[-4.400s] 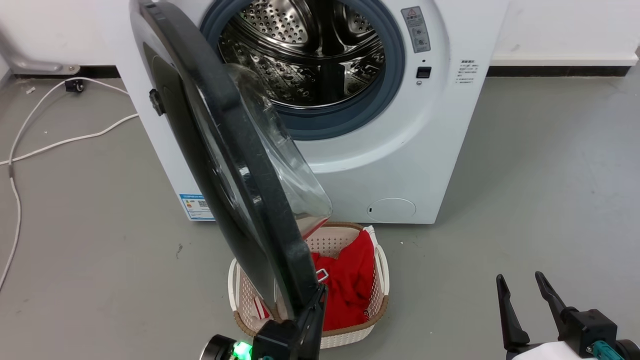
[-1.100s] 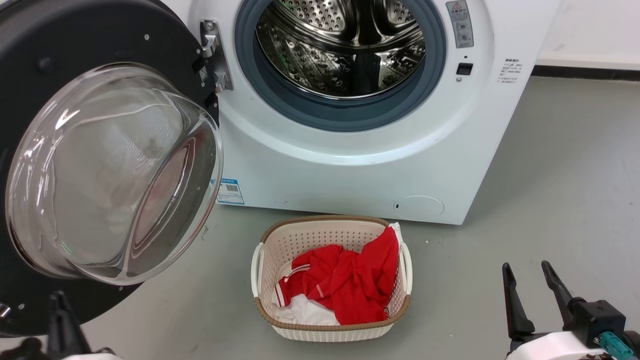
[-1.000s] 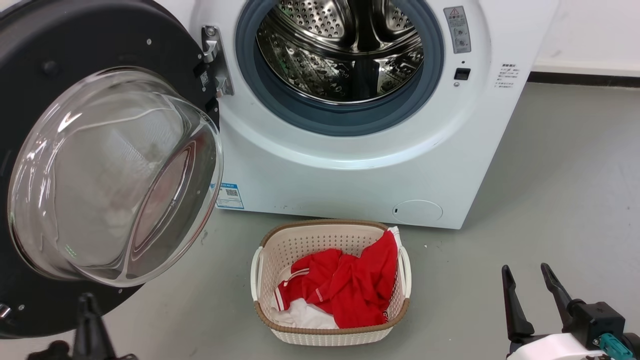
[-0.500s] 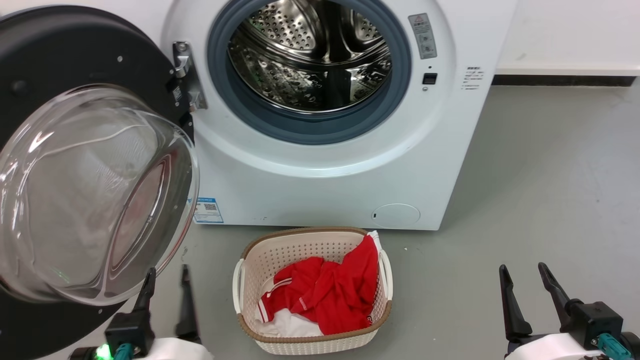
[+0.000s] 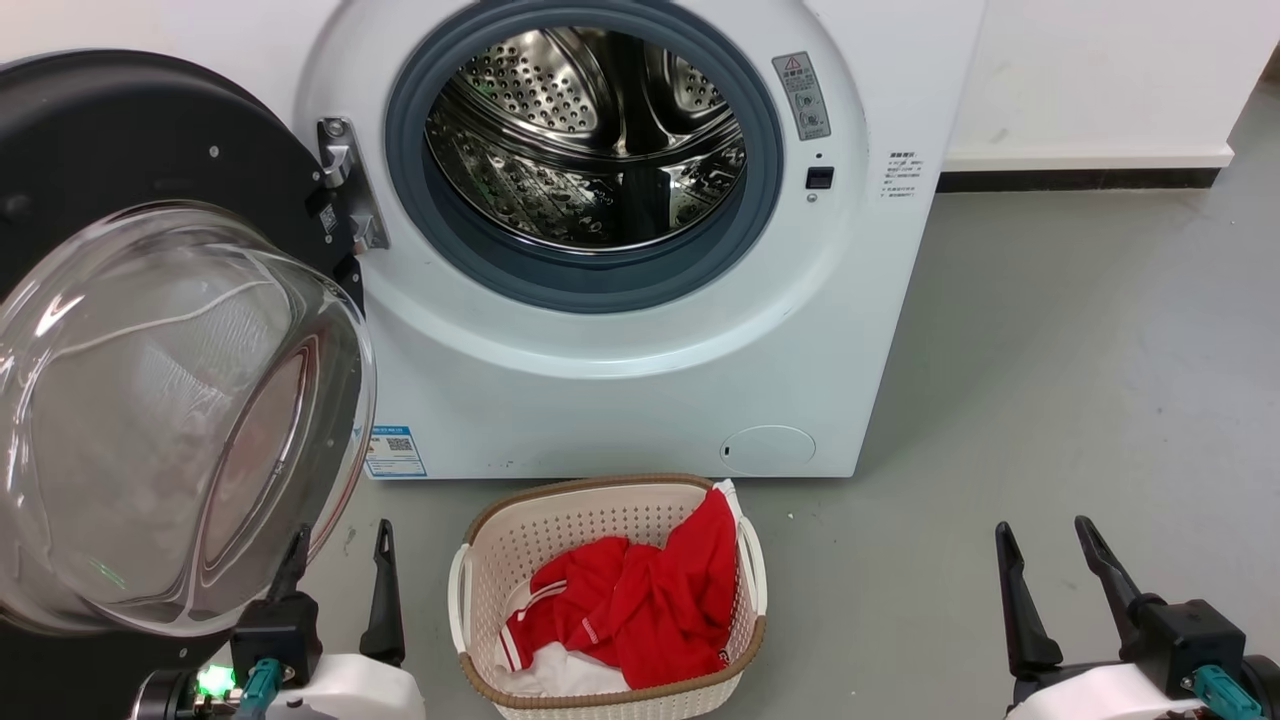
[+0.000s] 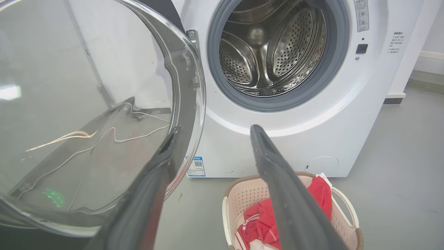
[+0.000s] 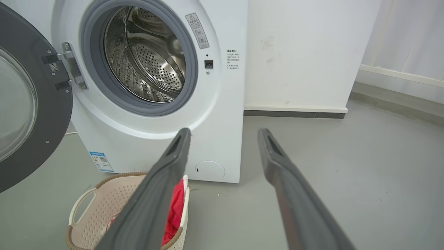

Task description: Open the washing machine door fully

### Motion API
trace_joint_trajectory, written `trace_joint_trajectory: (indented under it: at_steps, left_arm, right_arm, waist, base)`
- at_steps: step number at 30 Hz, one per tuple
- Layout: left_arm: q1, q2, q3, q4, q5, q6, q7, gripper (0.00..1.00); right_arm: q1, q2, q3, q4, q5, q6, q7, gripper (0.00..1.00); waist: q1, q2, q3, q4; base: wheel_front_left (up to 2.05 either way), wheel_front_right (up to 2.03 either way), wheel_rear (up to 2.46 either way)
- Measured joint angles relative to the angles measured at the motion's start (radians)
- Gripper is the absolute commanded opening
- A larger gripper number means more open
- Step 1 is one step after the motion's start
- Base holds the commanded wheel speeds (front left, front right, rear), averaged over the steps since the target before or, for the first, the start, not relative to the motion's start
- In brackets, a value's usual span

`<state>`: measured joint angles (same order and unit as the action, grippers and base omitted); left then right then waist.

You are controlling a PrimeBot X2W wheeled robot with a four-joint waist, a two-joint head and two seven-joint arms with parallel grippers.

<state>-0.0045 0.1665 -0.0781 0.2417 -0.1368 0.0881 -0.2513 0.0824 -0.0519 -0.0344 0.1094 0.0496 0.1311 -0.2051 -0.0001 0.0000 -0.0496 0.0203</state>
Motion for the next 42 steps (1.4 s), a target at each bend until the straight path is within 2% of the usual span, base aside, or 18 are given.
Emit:
trace_joint_trajectory:
  at_steps: [6,14,36,37,42]
  left_arm:
    - [-0.006,-0.002,0.01,0.0,-0.012,-0.002,-0.007,1.0]
    - [-0.007,-0.012,-0.002,0.037,-0.024,-0.026,-0.009,1.0]
    - [-0.011,-0.015,0.015,0.032,-0.014,-0.031,-0.01,1.0]
    - [-0.011,-0.015,0.015,0.032,-0.013,-0.031,-0.01,0.0]
    - [0.014,-0.028,0.017,0.071,-0.028,-0.032,0.005,0.0]
  right_arm:
    - [0.002,0.0,0.005,-0.017,-0.002,0.0,0.008,1.0]
    - [0.023,0.0,0.001,-0.018,-0.002,0.0,0.021,1.0]
    - [0.029,0.0,0.0,-0.015,0.004,0.0,0.021,1.0]
    - [0.029,0.0,0.0,-0.015,0.004,0.0,0.021,0.0]
    - [0.041,0.001,0.0,0.023,0.02,0.0,0.026,0.0]
  waist:
    - [0.0001,0.0,-0.014,0.005]
    - [0.0,0.0,-0.022,-0.003]
    - [0.0001,0.0,-0.013,-0.004]
    - [0.0,0.0,-0.013,-0.004]
    - [0.0001,0.0,-0.011,-0.004]
  base:
    - [0.0,0.0,0.0]
    - [0.0,0.0,0.0]
    - [0.0,0.0,0.0]
    - [0.0,0.0,0.0]
    - [0.0,0.0,0.0]
